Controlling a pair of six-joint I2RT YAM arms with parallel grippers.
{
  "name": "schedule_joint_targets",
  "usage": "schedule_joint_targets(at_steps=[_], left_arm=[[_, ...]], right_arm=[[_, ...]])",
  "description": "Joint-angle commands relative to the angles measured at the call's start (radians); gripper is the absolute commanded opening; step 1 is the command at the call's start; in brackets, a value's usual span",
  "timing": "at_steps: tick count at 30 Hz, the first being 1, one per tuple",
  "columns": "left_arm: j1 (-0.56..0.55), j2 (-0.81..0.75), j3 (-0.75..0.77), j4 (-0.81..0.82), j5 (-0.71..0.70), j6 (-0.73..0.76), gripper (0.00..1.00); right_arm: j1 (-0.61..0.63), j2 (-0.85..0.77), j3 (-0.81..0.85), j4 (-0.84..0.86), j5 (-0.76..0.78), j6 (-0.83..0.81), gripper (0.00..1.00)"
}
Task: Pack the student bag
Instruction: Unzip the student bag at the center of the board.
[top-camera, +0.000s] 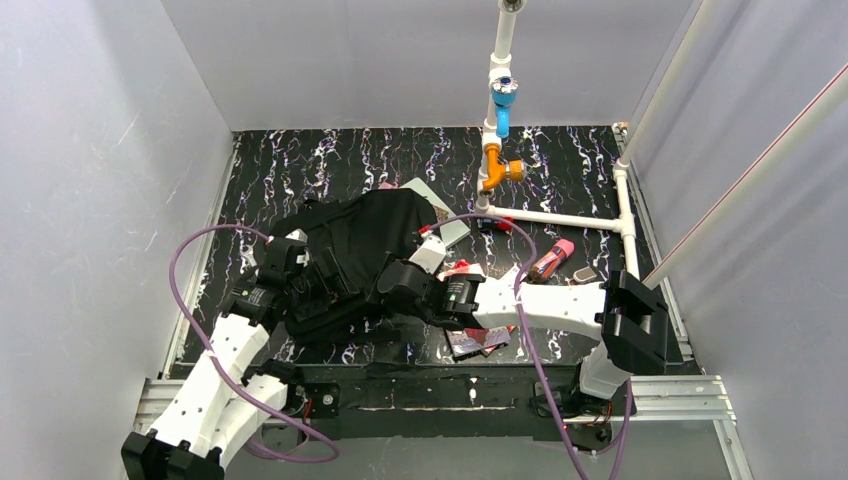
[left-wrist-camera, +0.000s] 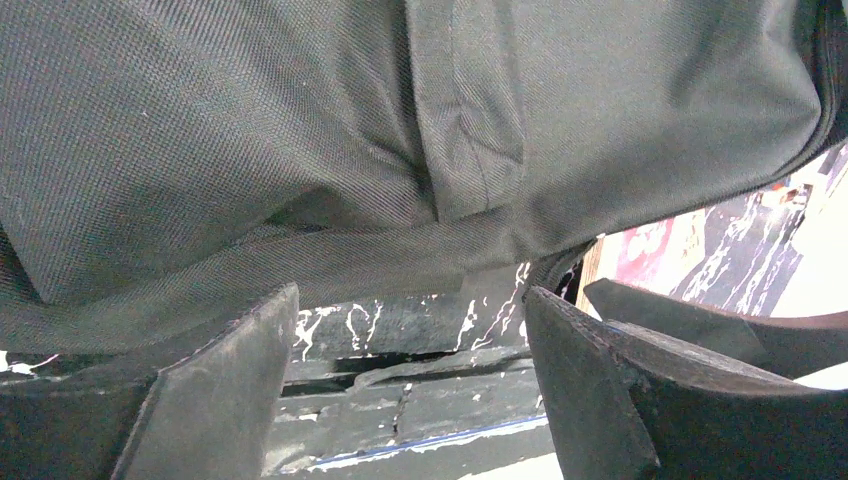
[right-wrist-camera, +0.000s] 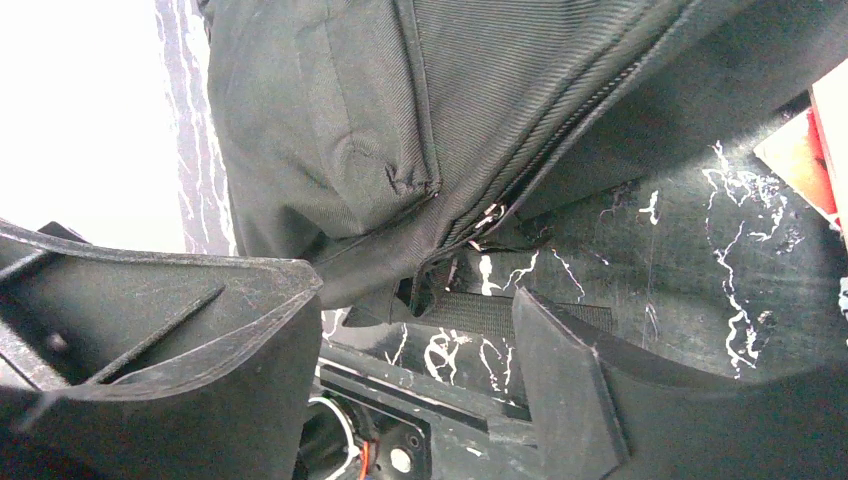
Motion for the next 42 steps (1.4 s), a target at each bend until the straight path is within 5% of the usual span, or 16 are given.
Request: schedule_joint_targets(at_steps=[1, 9, 13, 22, 25, 27, 28, 34, 37, 42], left_arm=[[0.005, -0.013, -0.044, 0.025, -0.032, -0.084, 0.82], [0.004, -0.035, -0.097, 0.042, -0.049, -0.120, 0.81], [0.005, -0.010, -0.098, 0.045, -0.052, -0.106, 0.81], [0.004, -0.009, -0.120, 0.048, -0.071, -0.117, 0.81], [0.004, -0.005, -0.123, 0.049, -0.089, -0.129, 0.82], [0.005, 0.003, -0.128, 0.051, -0.100, -0.133, 0.82], [0.004, 0.012, -0.131, 0.053, -0.101, -0.134, 0.82], [0.004, 0.061, -0.138, 0.095, -0.168, -0.131, 0.84], [0.008, 0.106, -0.111, 0.108, -0.220, -0.090, 0.86], [0.025, 0.176, -0.070, 0.114, -0.250, -0.043, 0.88]], right_arm=[[-0.010, 0.015, 0.028, -0.008, 0.068, 0.154, 0.72], [-0.018, 0.055, 0.017, 0.058, -0.003, 0.220, 0.63], [-0.034, 0.059, -0.016, 0.099, -0.026, 0.258, 0.46], [-0.066, 0.094, -0.016, 0.101, -0.054, 0.322, 0.46], [-0.079, 0.088, -0.047, 0.111, -0.047, 0.331, 0.33], [-0.095, 0.076, -0.104, 0.158, -0.060, 0.333, 0.05], [-0.104, 0.070, -0.127, 0.189, -0.071, 0.325, 0.01], [-0.136, -0.003, -0.166, 0.360, -0.242, -0.130, 0.01], [-0.136, -0.040, -0.113, 0.237, -0.335, -0.408, 0.01], [-0.143, -0.072, -0.154, 0.212, -0.451, -0.618, 0.01]])
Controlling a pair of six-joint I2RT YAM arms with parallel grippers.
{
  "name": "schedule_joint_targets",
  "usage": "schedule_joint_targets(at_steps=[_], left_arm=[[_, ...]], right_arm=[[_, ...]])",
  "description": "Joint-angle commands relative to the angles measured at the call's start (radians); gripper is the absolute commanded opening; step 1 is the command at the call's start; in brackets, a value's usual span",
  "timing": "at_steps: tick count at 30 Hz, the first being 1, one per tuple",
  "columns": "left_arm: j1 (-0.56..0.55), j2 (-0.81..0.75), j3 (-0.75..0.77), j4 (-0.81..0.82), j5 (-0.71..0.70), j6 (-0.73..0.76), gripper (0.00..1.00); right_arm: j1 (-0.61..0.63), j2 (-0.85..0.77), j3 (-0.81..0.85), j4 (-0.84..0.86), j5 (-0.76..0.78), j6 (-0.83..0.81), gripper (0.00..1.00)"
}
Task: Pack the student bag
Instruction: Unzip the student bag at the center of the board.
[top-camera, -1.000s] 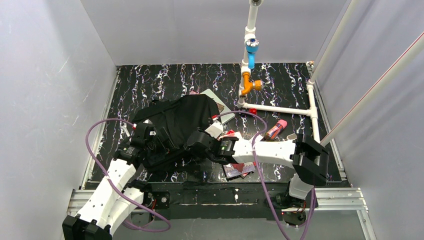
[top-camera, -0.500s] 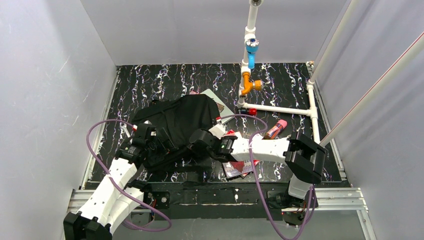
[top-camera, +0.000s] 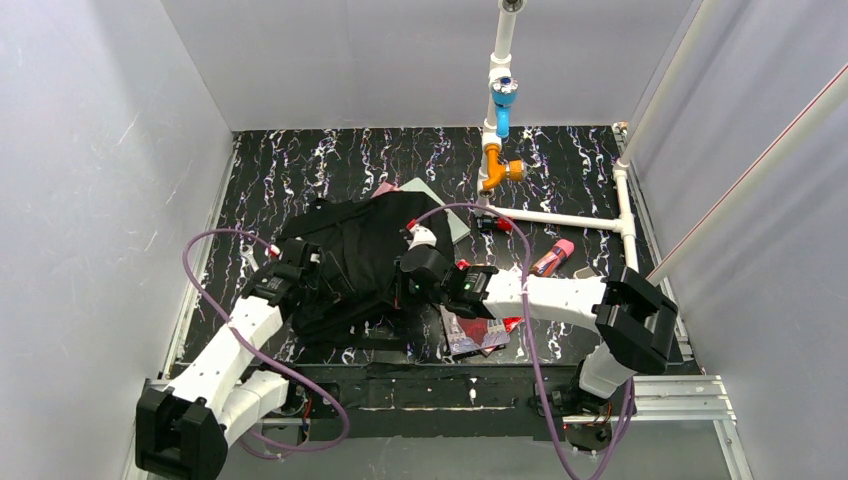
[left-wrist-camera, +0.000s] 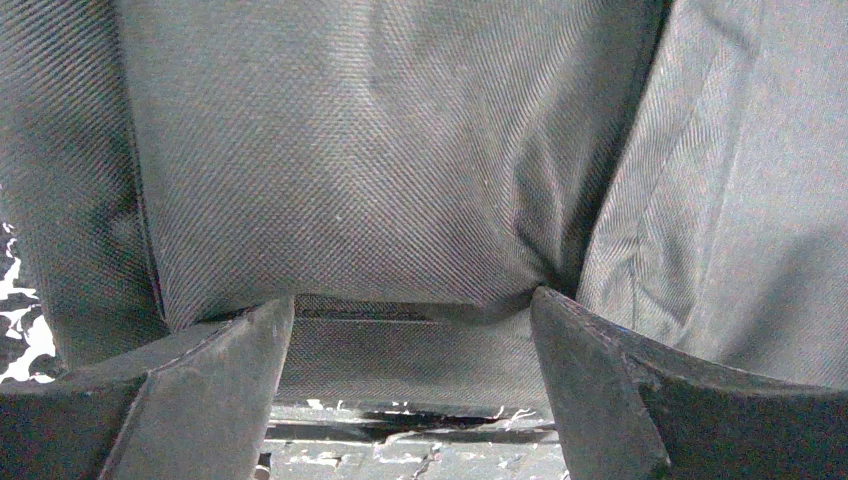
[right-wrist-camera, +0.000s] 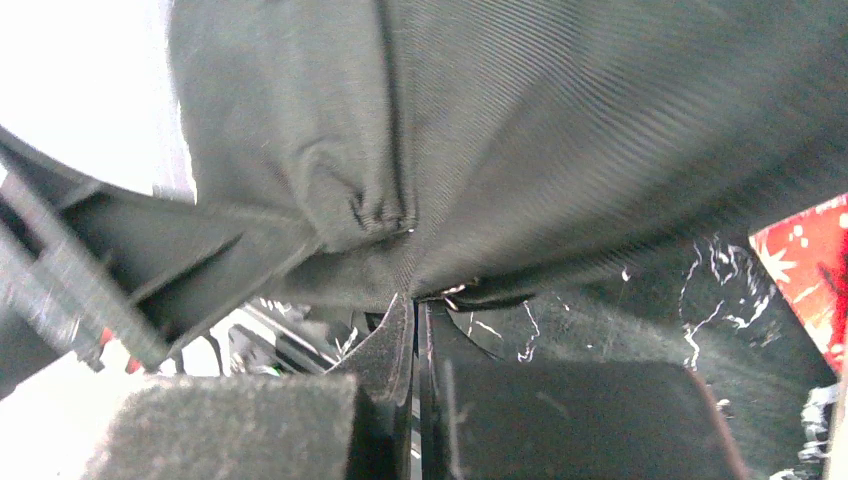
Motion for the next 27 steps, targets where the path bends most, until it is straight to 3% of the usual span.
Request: schedule_joint_targets(at_steps=[1, 6, 13, 16, 22, 24, 27], left_arm=[[0.025, 0.048, 0.039, 0.016, -0.115, 0.063, 0.88], [0.068, 0.089, 0.037, 0.040, -0.095, 0.088, 0.92], [0.091, 0.094, 0.042, 0.037, -0.073, 0.100, 0.93], [0.094, 0.085, 0.037, 0.030, -0.092, 0.097, 0.93], [0.139, 0.085, 0.037, 0.021, -0.091, 0.118, 0.94], [0.141, 0.086, 0.041, 0.020, -0.107, 0.142, 0.94], [0.142, 0.088, 0.054, 0.022, -0.103, 0.176, 0.93]], right_arm=[[-0.007, -0.051, 0.004, -0.040, -0.154, -0.328, 0.01], [-0.022, 0.014, 0.090, -0.122, -0.347, -0.516, 0.01], [-0.049, 0.011, 0.026, -0.012, -0.324, -0.544, 0.01], [-0.046, -0.015, 0.021, -0.062, -0.146, -0.537, 0.01], [0.028, -0.160, 0.013, -0.362, 0.616, -0.531, 0.01], [0.033, -0.207, 0.003, -0.389, 0.697, -0.529, 0.01], [0.035, -0.263, -0.023, -0.274, 0.576, -0.563, 0.01]])
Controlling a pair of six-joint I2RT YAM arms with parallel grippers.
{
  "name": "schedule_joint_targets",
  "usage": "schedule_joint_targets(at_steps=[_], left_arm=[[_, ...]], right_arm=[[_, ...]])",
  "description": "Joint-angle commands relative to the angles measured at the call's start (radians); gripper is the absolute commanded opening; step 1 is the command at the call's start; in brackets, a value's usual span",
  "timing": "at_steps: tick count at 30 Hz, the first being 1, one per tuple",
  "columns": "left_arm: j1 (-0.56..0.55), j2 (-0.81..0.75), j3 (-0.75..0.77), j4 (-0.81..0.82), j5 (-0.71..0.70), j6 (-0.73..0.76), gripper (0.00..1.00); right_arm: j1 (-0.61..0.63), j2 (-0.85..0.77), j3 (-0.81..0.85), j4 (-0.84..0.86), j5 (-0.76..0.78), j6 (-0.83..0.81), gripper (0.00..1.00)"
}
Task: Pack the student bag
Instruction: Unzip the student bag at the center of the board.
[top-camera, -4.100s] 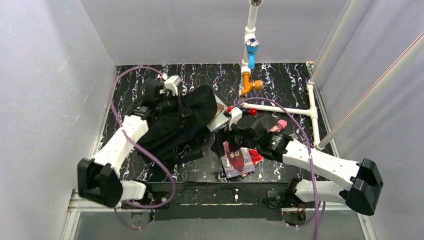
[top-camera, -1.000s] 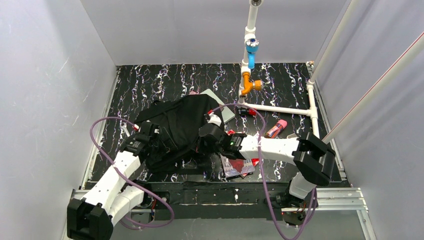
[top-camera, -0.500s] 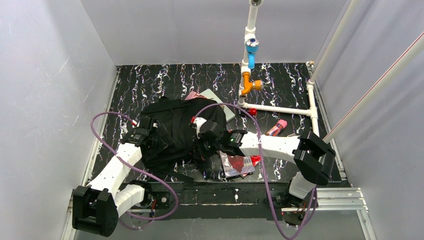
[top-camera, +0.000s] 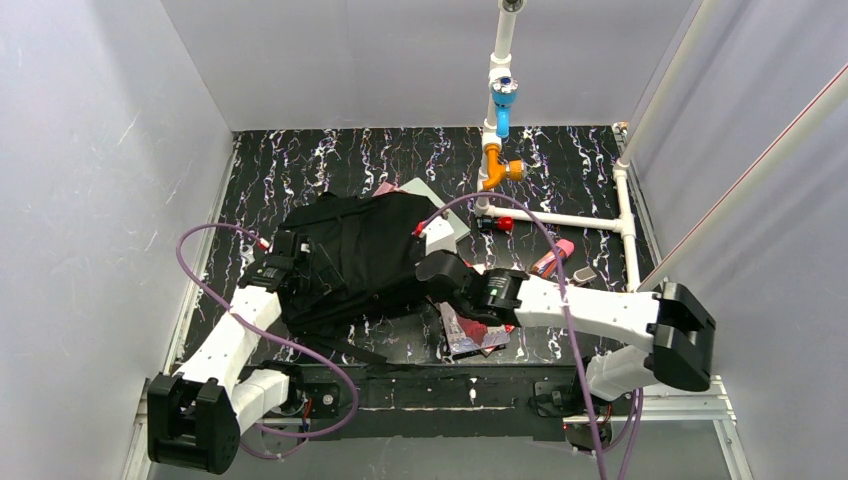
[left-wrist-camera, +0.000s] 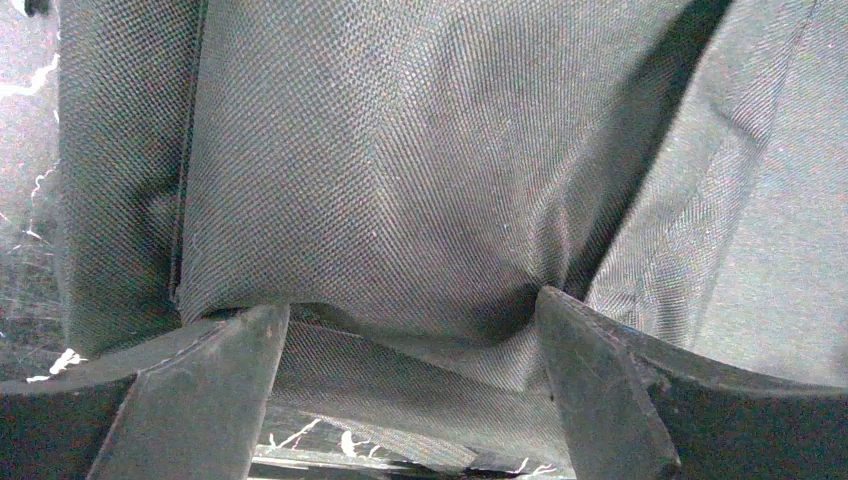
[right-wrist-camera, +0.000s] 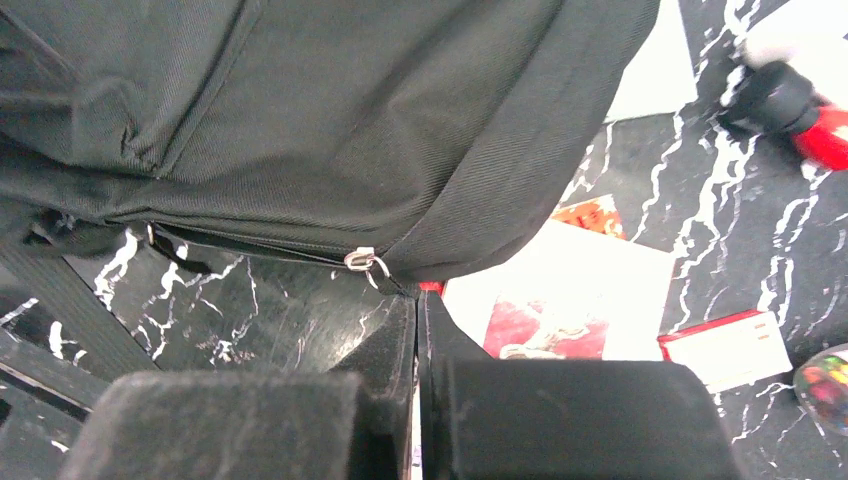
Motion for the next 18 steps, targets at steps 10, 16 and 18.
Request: schedule_joint_targets(at_steps=[10, 16, 18], left_arm=[[-0.113, -0.323, 0.038, 0.141, 0.391, 0.272, 0.84], [-0.333, -0.306, 0.062, 0.286, 0.518, 0.462, 0.72], [-0.418, -0.243, 0.105, 0.258, 0.474, 0.576, 0.70]], right_arm=[[-0.014, -0.167, -0.108, 0.252, -0.158, -0.066, 0.01], [-0.016, -0.189, -0.124, 0.258, -0.199, -0.061, 0.01], [-0.016, -0.203, -0.134, 0.271, -0.209, -0.061, 0.01]])
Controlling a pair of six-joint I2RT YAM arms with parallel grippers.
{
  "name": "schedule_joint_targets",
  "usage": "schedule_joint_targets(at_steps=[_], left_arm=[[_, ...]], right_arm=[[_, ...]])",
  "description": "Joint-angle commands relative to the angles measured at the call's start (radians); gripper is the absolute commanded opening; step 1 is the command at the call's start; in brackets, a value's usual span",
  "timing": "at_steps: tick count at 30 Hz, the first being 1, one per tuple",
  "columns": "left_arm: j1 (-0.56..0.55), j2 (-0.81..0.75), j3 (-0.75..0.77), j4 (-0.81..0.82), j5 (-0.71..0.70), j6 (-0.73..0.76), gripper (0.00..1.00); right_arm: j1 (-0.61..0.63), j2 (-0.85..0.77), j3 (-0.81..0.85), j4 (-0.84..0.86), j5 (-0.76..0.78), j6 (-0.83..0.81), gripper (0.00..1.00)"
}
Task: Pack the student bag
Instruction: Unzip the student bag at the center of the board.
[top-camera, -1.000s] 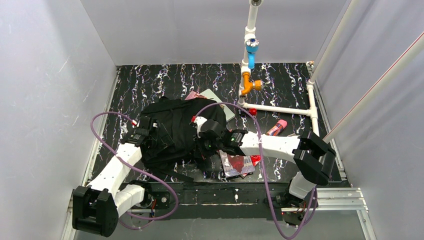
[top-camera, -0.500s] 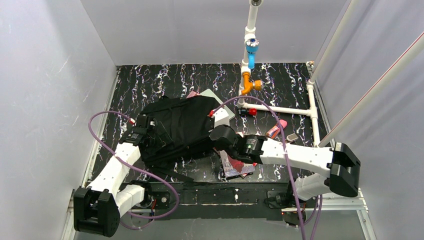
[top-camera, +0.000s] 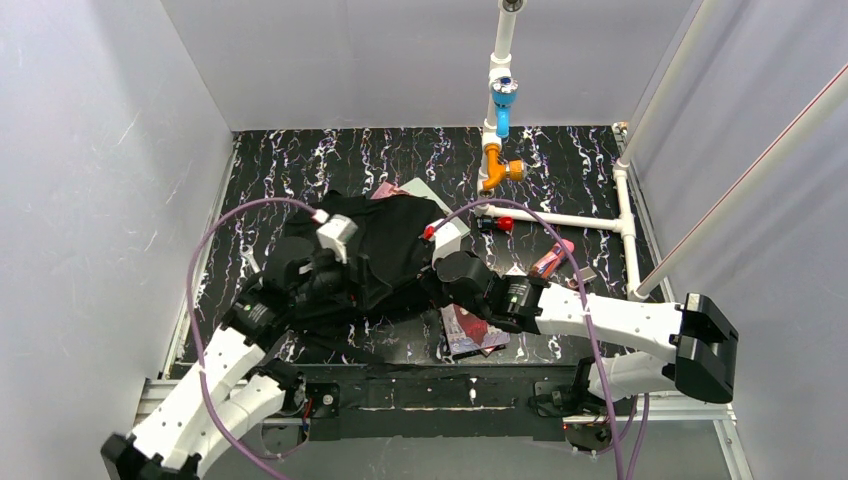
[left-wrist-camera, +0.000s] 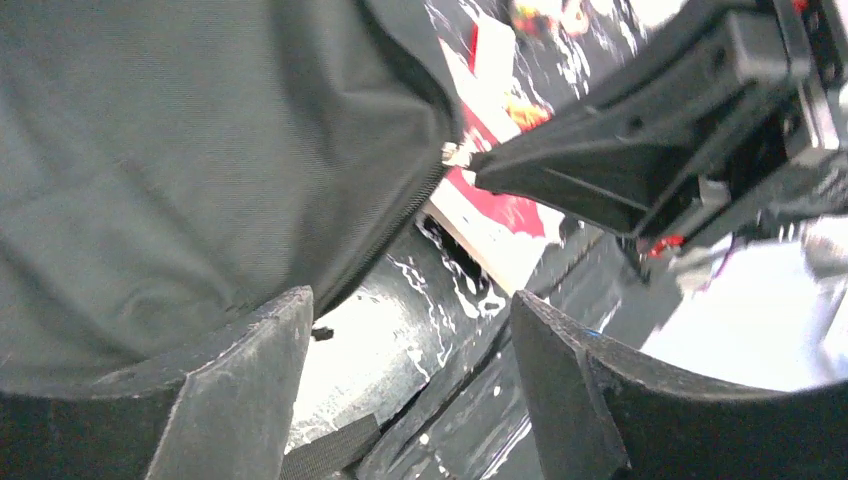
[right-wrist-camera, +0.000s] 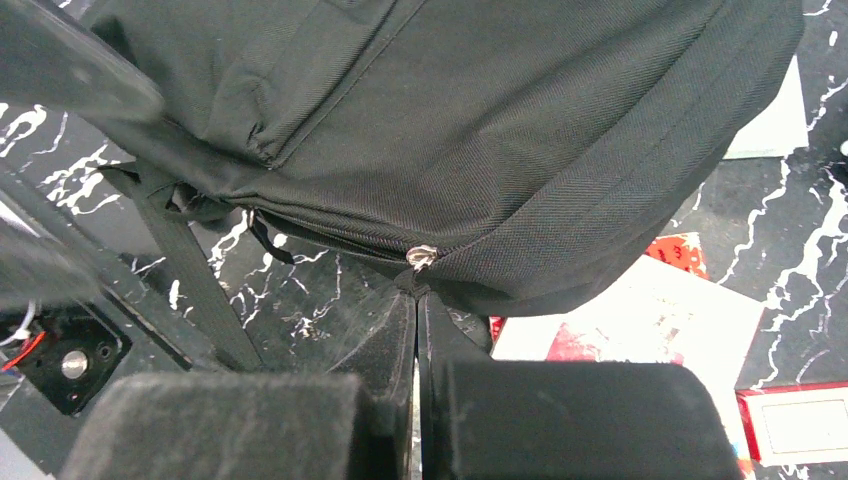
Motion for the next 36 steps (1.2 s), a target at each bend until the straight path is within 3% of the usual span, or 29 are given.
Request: schedule_joint_targets(at_steps=[1, 7, 18, 24, 26, 28, 29, 36], left_arm=[[-0.142, 0.133, 0.079, 0.027, 0.019, 0.272, 0.69], [-0.161, 0.281, 0.127, 0.062, 0.029, 0.414, 0.54], [-0.210, 0.359, 0.149, 0.084, -0.061, 0.397, 0.37], [-0.247, 0.425, 0.173, 0.084, -0.101, 0.385, 0.35], [-0.264, 0.448, 0.182, 0.081, -0.147, 0.382, 0.24], [-0.268, 0.458, 0.192, 0.061, -0.201, 0.376, 0.03], [-0.269, 0.453, 0.188, 0.054, -0.224, 0.376, 0.00], [-0.271, 0.279, 0.100, -0.001, -0.205, 0.513, 0.00]], right_arm=[[-0.001, -0.063, -0.014, 0.095, -0.042, -0.009, 0.01], [-0.003, -0.097, -0.025, 0.099, -0.051, 0.008, 0.01], [-0.003, -0.106, -0.028, 0.120, -0.092, -0.004, 0.01], [-0.003, -0.091, -0.018, 0.138, -0.110, -0.002, 0.01], [-0.003, -0.086, -0.013, 0.123, -0.098, 0.003, 0.01], [-0.003, -0.079, 0.003, 0.055, -0.036, 0.002, 0.01], [-0.003, -0.075, 0.022, 0.011, 0.009, 0.001, 0.01], [-0.008, -0.082, 0.105, -0.285, 0.452, -0.108, 0.01]])
